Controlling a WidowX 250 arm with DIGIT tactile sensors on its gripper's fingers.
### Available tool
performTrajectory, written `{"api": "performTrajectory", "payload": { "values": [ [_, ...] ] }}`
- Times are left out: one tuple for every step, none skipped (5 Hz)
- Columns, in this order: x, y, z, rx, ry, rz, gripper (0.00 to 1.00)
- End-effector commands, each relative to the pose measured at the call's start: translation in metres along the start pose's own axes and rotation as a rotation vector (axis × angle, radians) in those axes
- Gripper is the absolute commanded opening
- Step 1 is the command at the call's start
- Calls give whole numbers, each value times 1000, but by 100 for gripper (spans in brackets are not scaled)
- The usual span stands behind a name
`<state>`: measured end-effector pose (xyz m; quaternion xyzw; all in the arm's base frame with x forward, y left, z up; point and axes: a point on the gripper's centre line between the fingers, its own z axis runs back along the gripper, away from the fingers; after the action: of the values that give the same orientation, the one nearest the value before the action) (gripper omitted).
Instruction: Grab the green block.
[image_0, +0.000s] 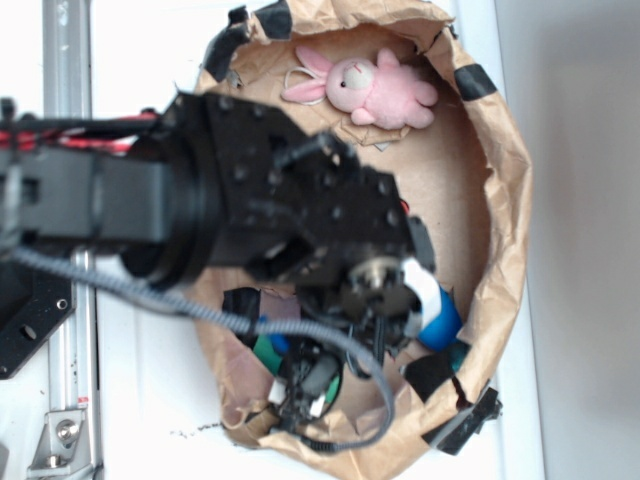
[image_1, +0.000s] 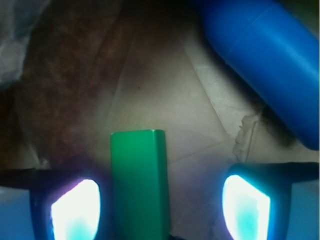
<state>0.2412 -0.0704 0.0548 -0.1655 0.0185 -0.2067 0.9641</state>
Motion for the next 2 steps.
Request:
{"api": "performTrajectory", "payload": {
  "values": [
    [-1, -1, -4, 0, 10, -34, 100],
    [1, 1, -1, -12, 2, -28, 100]
  ]
}}
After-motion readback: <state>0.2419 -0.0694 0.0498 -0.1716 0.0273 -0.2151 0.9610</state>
